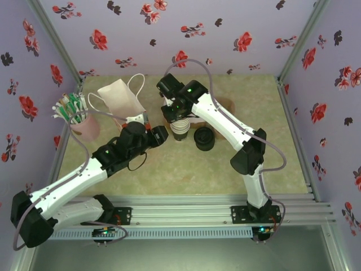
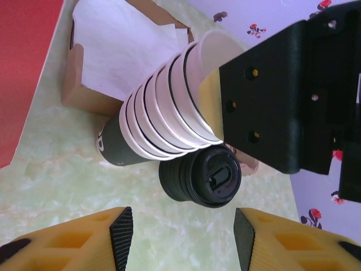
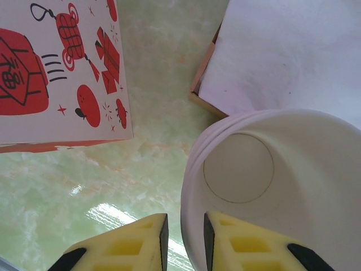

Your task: Pack the takeout coffee

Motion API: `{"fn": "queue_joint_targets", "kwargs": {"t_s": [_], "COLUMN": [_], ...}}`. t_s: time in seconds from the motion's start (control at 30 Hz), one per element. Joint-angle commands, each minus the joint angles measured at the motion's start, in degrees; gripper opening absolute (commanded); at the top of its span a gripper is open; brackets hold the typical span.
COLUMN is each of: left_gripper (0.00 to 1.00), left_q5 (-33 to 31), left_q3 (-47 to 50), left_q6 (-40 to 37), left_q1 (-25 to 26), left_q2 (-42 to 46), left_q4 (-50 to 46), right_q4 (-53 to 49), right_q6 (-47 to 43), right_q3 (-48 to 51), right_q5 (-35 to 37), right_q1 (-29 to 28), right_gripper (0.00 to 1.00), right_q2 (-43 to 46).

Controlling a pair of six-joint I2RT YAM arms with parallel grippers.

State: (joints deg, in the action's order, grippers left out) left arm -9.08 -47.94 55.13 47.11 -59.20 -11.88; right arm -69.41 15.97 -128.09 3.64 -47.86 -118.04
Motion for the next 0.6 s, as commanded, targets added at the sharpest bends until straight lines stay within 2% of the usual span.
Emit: {"fn": "queue_joint_targets", "kwargs": {"t_s": [0.0, 0.17, 0.57], "left_gripper": [0.53, 0.53, 0.53], "left_q5": [-1.9, -1.3, -0.1], "left_q3": [-0.7, -0.7, 0.0], "left_q6": [-0.5, 0.1, 1.9], "left_q1": [-0.7, -1.3, -2.3], "left_q2": [-0.8, -2.0, -5.0], "left_q4": [3.2, 4.6, 7.9], "right_q4": [-1.8, -1.9, -1.9], "right_q6": [-1.2, -1.9, -2.7], "right_q3": [-1.7, -1.6, -1.7], "right_q5": [2.2, 2.8, 2.3], "right_q1": [0.4, 0.4, 0.5], "right_gripper": [0.27, 0.25, 0.06], "right_q2": [0.8, 0.3, 0.2]}}
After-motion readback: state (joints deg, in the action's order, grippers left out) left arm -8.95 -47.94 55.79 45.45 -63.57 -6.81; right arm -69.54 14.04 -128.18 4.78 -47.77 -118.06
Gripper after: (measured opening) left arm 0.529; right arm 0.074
